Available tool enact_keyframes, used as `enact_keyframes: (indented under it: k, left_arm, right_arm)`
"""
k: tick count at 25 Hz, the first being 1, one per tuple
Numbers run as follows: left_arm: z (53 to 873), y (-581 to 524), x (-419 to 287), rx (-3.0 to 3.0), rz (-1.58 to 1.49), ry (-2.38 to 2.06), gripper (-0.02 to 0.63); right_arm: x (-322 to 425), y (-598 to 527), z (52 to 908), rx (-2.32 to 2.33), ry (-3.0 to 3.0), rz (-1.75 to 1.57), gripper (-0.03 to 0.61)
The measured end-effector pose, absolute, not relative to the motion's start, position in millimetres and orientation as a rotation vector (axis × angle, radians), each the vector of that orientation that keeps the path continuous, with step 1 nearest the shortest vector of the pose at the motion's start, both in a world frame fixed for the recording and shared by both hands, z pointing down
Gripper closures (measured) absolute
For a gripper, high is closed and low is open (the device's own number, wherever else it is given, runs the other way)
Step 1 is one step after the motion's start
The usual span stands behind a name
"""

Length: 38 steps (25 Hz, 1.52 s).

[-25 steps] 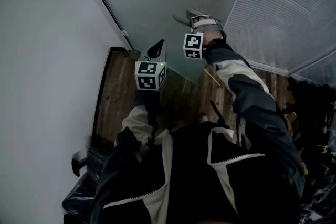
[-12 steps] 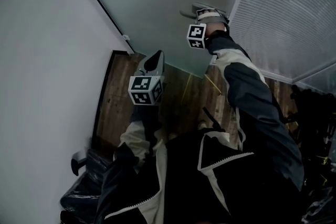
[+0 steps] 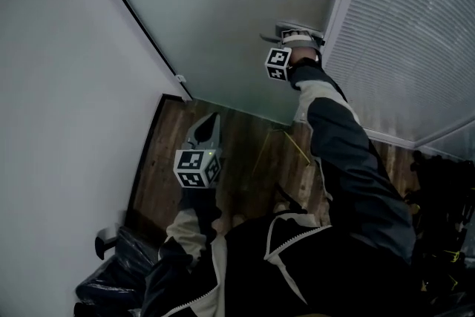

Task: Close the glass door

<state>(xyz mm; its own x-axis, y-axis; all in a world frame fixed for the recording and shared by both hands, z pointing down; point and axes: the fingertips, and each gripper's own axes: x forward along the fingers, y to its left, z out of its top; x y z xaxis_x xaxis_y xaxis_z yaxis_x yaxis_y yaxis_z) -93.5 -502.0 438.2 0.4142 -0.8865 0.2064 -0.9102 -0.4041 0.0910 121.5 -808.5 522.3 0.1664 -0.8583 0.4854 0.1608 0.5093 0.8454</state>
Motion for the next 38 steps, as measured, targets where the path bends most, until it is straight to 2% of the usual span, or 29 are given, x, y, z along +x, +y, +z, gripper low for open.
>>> enact_keyframes:
  k: [18, 21, 26, 29, 35, 38]
  left_arm:
    - [456.5, -501.2, -105.0, 2.389, 0.256, -1.673, 0.610]
    - [454.1, -500.6, -106.7, 2.400, 0.262, -1.674, 0.611]
    - [446.1, -506.4, -114.4, 2.412, 0.234, -1.685, 0.609]
    - [441.6, -519.5, -110.8, 2.432, 0.207, -1.687, 0.609]
    - [423.9, -539.5, -87.2, 2.517, 0.122, -1.620, 0.610]
    - [409.6, -544.4, -73.3, 2.575, 0.076, -1.571, 0.611]
  right_arm:
    - [146.3, -873.1, 518.0, 0.819, -1.272, -0.754, 0.432]
    - [152.9, -869.0, 521.8, 0.843, -1.315, -0.687, 0.326]
    - [137.2, -840.0, 492.6, 0.977, -1.492, -0.682, 0.322]
    - [114.8, -803.0, 460.2, 1.131, -1.734, -0.588, 0.370]
    - [69.6, -682.6, 419.8, 1.354, -2.294, -0.176, 0.517]
    - [66.8, -622.5, 417.1, 1.464, -2.412, -0.024, 0.559]
